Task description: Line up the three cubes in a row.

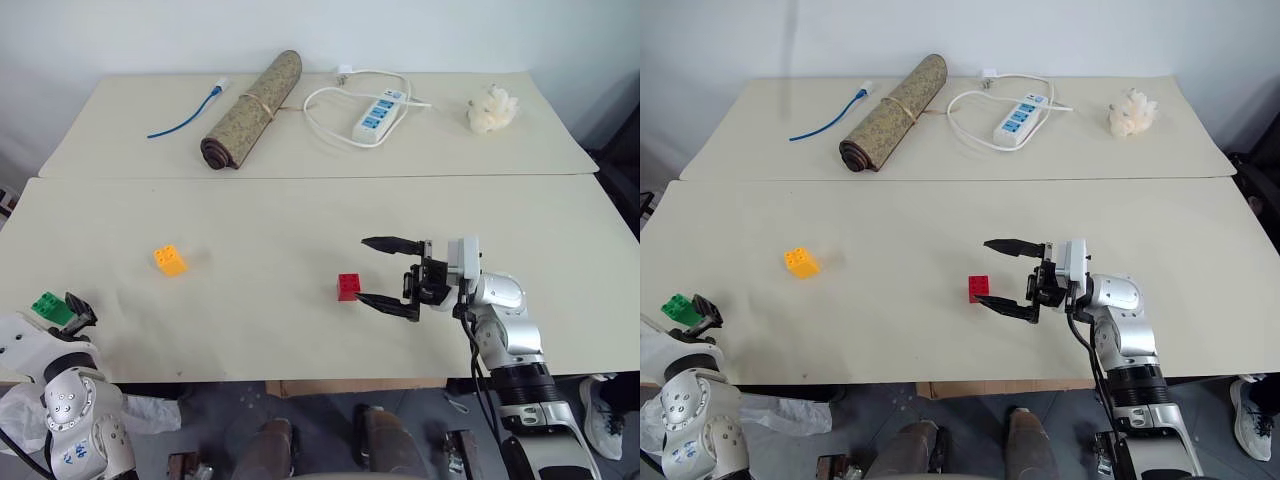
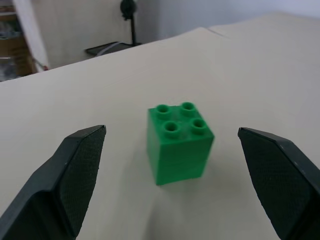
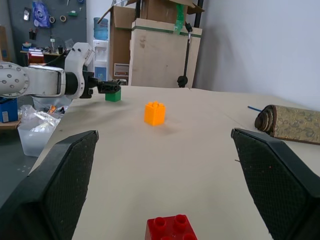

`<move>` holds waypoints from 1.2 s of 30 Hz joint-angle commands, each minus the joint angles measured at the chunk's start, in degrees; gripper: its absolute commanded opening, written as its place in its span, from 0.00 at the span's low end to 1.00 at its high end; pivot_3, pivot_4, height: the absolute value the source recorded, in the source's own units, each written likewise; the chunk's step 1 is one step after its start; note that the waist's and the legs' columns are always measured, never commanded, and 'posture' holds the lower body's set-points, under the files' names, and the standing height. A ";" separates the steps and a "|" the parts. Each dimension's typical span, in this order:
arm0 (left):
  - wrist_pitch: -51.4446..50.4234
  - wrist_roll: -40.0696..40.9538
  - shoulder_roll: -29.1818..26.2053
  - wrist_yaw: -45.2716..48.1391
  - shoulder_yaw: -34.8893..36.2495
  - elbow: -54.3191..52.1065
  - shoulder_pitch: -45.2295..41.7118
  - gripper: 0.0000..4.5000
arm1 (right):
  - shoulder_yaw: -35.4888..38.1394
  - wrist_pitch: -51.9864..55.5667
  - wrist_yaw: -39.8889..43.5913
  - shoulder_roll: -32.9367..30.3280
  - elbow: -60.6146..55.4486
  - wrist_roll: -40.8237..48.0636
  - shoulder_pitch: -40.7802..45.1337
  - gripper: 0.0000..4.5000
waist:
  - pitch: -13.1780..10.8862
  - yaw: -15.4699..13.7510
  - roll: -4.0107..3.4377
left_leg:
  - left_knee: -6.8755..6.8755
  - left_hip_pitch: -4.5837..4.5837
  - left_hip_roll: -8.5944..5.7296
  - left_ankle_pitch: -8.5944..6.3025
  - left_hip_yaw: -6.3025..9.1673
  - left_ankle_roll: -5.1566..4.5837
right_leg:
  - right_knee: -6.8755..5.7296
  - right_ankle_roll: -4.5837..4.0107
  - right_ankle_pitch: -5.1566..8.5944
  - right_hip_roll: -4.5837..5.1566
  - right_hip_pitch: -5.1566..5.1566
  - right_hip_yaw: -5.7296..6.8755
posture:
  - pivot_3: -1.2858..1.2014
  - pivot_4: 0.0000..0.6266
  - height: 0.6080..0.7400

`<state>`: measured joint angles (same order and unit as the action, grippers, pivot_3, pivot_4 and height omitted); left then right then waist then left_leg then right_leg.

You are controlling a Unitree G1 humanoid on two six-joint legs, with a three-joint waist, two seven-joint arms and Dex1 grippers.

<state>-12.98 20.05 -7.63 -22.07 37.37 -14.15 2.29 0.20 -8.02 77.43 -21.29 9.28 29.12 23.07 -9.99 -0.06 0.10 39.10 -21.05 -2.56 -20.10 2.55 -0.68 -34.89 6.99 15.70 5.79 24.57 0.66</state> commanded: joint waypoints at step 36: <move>8.57 4.80 -36.26 91.33 -41.15 20.39 -27.20 0.33 | 9.71 -9.86 0.13 -7.57 -1.60 0.79 -7.12 1.00 | 0.17 0.51 -0.57 | -0.10 0.02 -0.49 0.15 0.00 -0.28 | -0.13 -0.15 -0.06 0.21 0.00 0.27 | 0.52 0.24 1.00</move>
<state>-8.67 29.57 -44.50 63.56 0.21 2.37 -23.09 8.73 -16.14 78.50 -28.64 8.46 30.05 15.40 -9.82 0.45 -0.48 39.00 -21.03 -3.06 -19.95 2.45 -0.95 -35.01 6.86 15.63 5.92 24.58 0.90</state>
